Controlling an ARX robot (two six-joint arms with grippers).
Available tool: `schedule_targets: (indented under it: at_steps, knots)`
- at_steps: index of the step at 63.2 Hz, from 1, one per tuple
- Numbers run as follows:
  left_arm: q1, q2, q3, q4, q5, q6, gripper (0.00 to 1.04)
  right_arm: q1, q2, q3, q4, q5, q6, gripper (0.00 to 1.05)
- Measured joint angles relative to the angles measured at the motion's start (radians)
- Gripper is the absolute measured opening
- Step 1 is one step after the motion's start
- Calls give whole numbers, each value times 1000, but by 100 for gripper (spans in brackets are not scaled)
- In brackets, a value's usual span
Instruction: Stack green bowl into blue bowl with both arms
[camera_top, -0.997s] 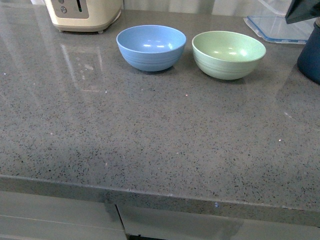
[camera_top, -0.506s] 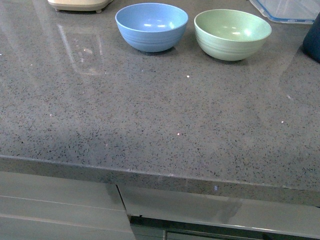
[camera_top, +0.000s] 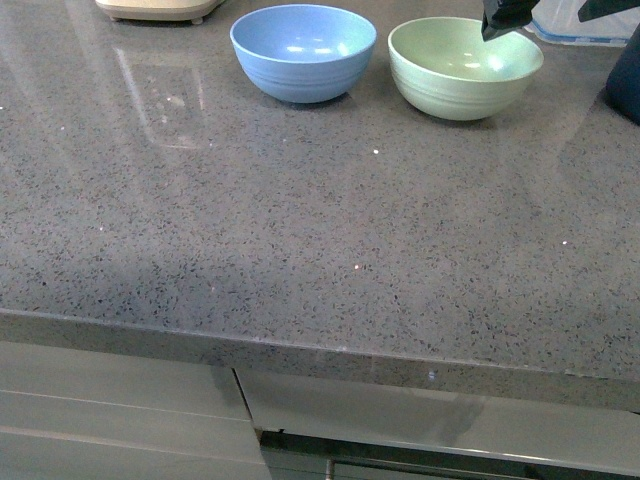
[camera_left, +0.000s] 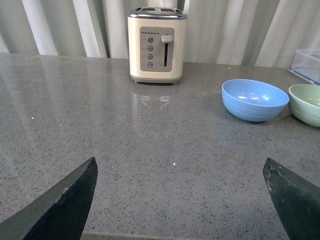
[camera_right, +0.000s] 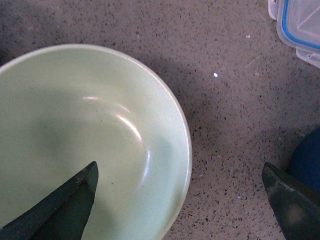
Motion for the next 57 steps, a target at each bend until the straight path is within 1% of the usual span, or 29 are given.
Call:
schedule_targets:
  at_steps: [41,44,48,51,55,57]
  knots:
    - [0,0,0,0,0,0,98,-28,95,7,10,-18,3,95]
    - [0,0,0,0,0,0,98,-28,98,10,12,-16,4,91]
    - [0,0,0,0,0,0,98,-27,101,12,13,-19,6,81]
    - [0,0,0,0,0,0,98,-26,101,12,13,-23,7,76]
    - [0,0,0,0,0,0,98,-22,101,12,13,-24,12,65]
    - [0,0,0,0,0,0,98,-19,101,12,16,-24,15,58]
